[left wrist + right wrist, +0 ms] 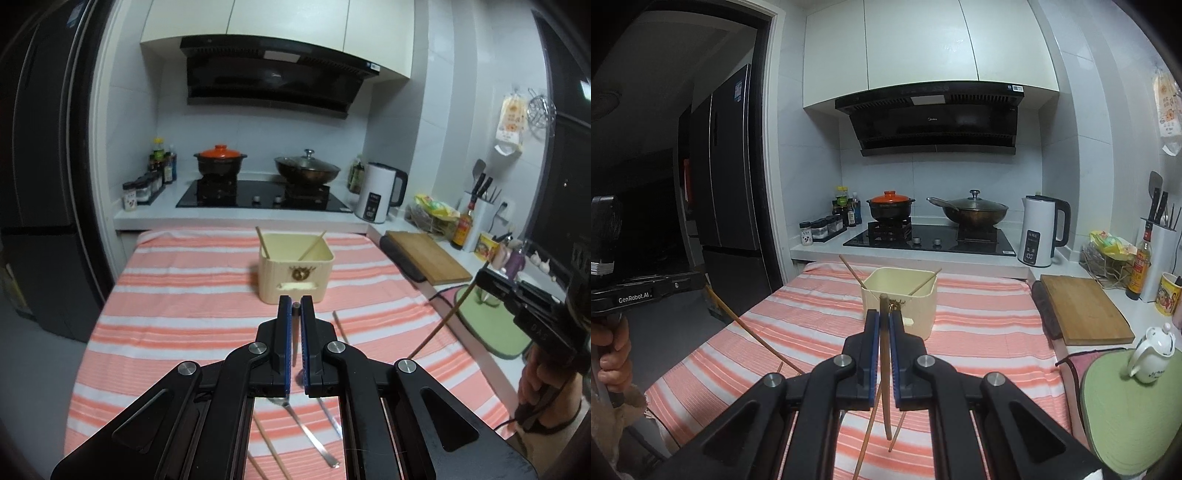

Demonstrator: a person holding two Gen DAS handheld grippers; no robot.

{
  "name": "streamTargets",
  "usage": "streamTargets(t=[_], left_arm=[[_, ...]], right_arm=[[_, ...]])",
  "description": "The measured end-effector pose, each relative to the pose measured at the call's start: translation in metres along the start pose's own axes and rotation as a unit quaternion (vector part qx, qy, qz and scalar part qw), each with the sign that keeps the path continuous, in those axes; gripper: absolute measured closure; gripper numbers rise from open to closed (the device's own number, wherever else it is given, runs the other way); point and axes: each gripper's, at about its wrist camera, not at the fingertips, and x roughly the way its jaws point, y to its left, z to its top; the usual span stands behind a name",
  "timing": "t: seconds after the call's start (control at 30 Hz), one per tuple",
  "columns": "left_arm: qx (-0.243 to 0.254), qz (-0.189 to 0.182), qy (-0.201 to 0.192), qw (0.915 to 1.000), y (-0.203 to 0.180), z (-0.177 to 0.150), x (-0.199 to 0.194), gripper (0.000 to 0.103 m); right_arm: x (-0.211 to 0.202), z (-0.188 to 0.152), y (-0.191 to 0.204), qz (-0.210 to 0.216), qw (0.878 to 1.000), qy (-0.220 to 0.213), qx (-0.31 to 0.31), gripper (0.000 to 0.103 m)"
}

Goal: Organize utensils
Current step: 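Lift and carry both chopsticks over the beige container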

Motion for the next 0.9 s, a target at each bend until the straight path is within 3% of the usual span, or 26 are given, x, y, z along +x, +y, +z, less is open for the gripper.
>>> streamTargets(t=[0.17,0.53,0.77,0.9], left_arm=[[0.012,-0.006,-0.014,0.9998,-0.009,0.036,0.02,0.101],[-0.003,0.001,-0.058,0.9983,-0.012,0.126,0.107,0.101],[-0.018,0.022,-0.05,0.9983,0.001,0.138,0.173,0.101],[-0.028,0.023,-0.019,0.9992,0.01,0.131,0.208,0.101]], right_arm=[[0.026,0.029,-0.001,-0.001,1.0,-0.014,-0.01,0.097],[0.116,0.11,-0.018,-0.01,0.996,-0.083,-0.016,0.097],[0.187,0.127,-0.033,-0.019,0.992,-0.128,-0.007,0.097],[0.231,0.118,-0.042,-0.016,0.994,-0.11,0.004,0.097]])
